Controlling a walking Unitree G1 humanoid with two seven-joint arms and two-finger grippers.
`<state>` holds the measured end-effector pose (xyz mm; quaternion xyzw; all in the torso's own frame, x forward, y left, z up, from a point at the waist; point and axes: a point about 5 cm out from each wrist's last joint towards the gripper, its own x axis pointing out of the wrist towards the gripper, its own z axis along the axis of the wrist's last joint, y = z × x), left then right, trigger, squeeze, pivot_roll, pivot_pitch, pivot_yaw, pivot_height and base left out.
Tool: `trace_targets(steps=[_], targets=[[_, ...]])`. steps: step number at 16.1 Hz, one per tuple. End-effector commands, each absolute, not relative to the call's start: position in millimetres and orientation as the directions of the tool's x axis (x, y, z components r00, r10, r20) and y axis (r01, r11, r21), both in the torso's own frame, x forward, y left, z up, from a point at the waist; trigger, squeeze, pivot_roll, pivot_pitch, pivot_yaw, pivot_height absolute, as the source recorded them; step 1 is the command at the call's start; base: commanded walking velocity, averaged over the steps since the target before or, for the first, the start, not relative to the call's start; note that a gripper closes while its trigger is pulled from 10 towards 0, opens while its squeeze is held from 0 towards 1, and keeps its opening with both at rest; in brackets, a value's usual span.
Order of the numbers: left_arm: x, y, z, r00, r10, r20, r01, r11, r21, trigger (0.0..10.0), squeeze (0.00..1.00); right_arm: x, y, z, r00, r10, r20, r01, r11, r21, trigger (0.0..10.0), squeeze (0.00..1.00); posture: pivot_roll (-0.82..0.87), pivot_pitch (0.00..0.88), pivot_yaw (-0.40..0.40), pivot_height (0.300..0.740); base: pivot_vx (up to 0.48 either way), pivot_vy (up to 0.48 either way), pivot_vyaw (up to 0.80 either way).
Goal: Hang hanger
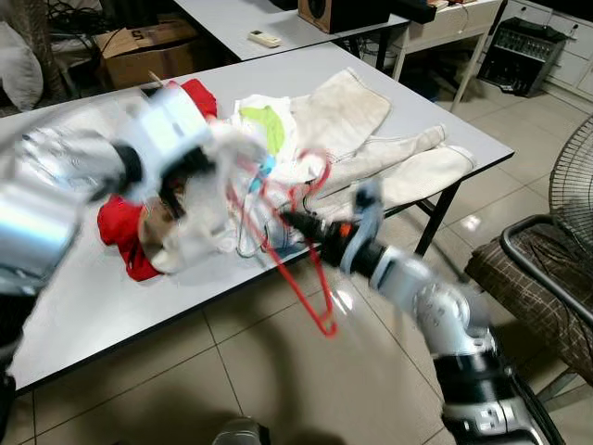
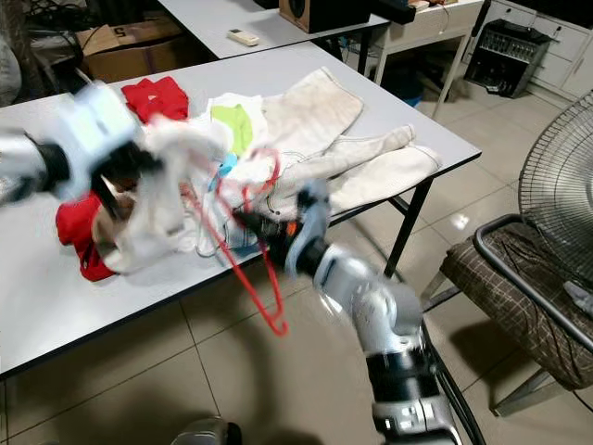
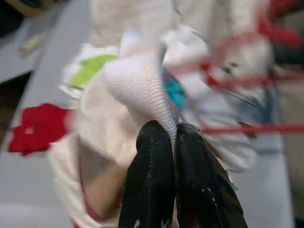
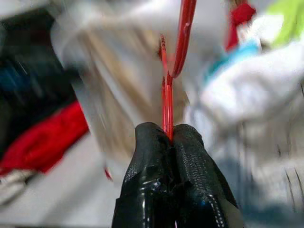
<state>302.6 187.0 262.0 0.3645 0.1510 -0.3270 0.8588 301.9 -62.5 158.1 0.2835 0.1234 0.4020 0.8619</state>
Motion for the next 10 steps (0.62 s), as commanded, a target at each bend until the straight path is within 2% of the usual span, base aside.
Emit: trace_targets(steps=[1, 3, 6, 10], targets=[[301.4, 185.5, 256.0, 0.721, -0.451, -0.526, 0.692, 0.491, 0.529, 0.0, 0.00, 305.8, -62.9, 167.0, 0.656, 0.750, 0.087, -0.619, 0.469, 0.630, 10.0, 0.00, 0.17, 0.023, 0.048, 0.740, 0.000, 0.000, 0.00], [300.3, 181.6, 250.1, 0.693, -0.468, -0.547, 0.720, 0.484, 0.497, 0.0, 0.00, 309.6, -59.7, 172.1, 0.653, 0.743, 0.146, -0.620, 0.415, 0.666, 10.0, 0.00, 0.16, 0.022, 0.051, 0.740, 0.000, 0.000, 0.00], [293.1, 166.9, 239.0, 0.589, -0.556, -0.587, 0.806, 0.457, 0.376, 0.0, 0.00, 332.7, -42.3, 165.5, 0.727, 0.655, 0.206, -0.472, 0.258, 0.843, 10.0, 0.00, 0.17, 0.025, 0.047, 0.740, 0.000, 0.000, 0.00], [287.0, 166.0, 230.6, 0.532, -0.568, -0.628, 0.843, 0.426, 0.328, 0.0, 0.00, 343.3, -24.7, 160.7, 0.777, 0.603, 0.181, -0.346, 0.168, 0.923, 10.0, 0.00, 0.18, 0.028, 0.042, 0.740, 0.000, 0.000, 0.00]])
